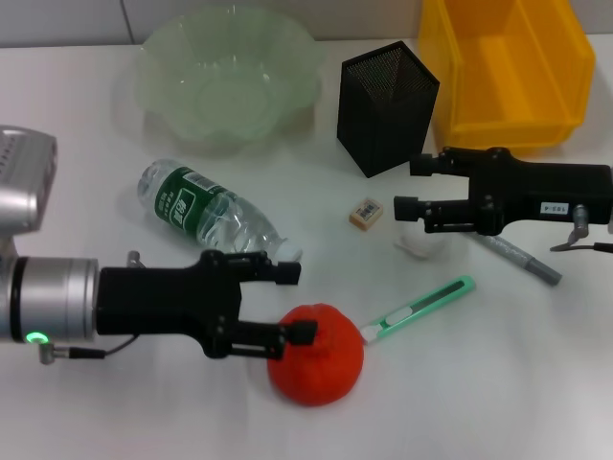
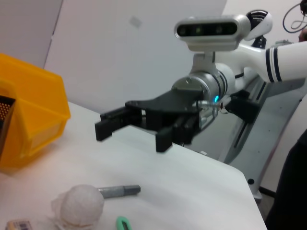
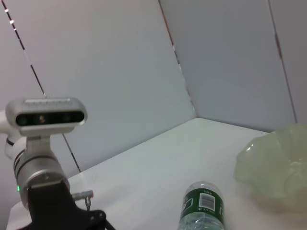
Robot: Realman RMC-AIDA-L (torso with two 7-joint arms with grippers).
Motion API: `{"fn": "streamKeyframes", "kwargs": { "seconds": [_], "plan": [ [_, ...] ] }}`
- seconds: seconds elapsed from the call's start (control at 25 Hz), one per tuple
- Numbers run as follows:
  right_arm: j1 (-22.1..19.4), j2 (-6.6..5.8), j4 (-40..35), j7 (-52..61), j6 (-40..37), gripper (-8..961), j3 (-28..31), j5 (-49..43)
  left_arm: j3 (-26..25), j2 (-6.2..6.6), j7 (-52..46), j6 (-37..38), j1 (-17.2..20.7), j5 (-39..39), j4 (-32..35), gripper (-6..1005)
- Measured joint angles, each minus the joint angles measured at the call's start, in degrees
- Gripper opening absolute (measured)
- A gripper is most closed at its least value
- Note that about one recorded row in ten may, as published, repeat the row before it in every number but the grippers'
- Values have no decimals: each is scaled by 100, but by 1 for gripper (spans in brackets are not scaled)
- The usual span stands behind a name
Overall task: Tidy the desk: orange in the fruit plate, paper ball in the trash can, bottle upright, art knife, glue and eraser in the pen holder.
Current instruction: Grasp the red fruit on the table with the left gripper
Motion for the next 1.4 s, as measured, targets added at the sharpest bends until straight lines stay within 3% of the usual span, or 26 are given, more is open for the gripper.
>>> {"fn": "streamKeyframes", "kwargs": {
  "seconds": [0.16, 0.24, 0.48, 1.16, 1.24, 1.4],
  "plan": [
    [-13, -20, -15, 2, -16, 831, 23, 0, 150, -105, 224, -136, 48, 10, -28, 779],
    [-3, -27, -14, 3, 2, 831, 23, -8, 178, -244, 381, -338, 49, 152, -49, 778],
    [9, -69, 29, 6, 17, 831, 29, -8, 181, -462, 493, -791, 4, 560, -53, 776],
    [-21, -31, 32, 65, 31, 831, 100, -3, 181, -472, 946, -1188, 108, 601, -39, 770],
    [-19, -29, 34, 66, 29, 831, 100, -3, 176, -470, 948, -1187, 108, 601, -40, 555],
    [-15, -28, 34, 67, 26, 831, 100, -3, 157, -465, 948, -1176, 113, 601, -39, 418]
  ]
}}
